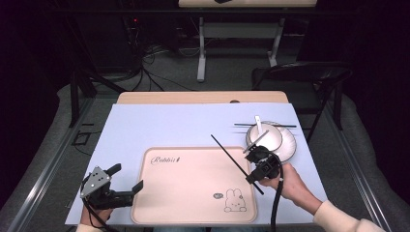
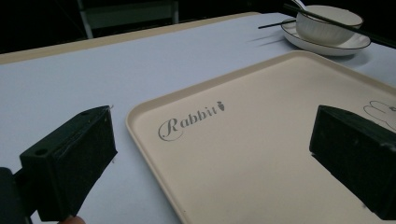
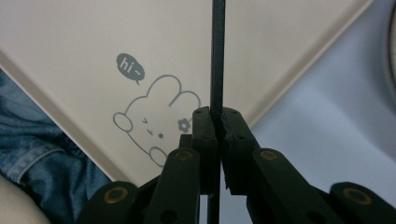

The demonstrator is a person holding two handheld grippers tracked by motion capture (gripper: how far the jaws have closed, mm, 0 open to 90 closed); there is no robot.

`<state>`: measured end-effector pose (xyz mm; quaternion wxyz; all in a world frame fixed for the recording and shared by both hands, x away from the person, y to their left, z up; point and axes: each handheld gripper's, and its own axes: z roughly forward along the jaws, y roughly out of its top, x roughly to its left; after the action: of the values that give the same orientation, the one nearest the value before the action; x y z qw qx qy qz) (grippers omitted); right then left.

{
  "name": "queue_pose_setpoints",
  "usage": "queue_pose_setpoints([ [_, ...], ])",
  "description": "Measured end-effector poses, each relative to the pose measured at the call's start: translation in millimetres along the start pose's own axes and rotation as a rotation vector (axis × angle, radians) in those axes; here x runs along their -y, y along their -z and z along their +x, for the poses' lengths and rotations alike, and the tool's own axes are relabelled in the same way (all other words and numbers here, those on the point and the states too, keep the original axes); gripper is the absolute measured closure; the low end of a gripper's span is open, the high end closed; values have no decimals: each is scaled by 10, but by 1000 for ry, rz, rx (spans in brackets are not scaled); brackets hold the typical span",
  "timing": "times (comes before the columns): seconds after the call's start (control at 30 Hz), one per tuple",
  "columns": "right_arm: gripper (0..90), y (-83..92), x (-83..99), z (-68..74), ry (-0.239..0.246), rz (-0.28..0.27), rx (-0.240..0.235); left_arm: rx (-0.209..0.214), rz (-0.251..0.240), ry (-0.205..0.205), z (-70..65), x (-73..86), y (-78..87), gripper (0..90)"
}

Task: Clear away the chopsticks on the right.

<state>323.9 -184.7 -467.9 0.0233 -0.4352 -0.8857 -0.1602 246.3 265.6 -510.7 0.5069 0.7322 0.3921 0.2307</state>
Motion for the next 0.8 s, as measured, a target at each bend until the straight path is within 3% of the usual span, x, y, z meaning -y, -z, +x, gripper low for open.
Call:
queue_pose_setpoints([
  [0.13,848,-158,26,31,-36,5,-33,4,0,-2,-1,-1,0,2],
  [0.17,848,-197,31,38,-53,4,-60,3,0,-3,0,-1,2,1],
  [0.2,848,-235,36,23,-38,8,-52,2,-1,0,1,0,1,1],
  [0.37,848,-407,98,15,-106,33,-74,5,0,-1,3,0,2,1],
  [0.6,847,-554,133,34,-128,24,-69,3,-1,-2,-2,-1,-1,1],
  [0.8,845,-614,119,67,-114,33,-46,3,0,-3,1,-1,-1,1],
])
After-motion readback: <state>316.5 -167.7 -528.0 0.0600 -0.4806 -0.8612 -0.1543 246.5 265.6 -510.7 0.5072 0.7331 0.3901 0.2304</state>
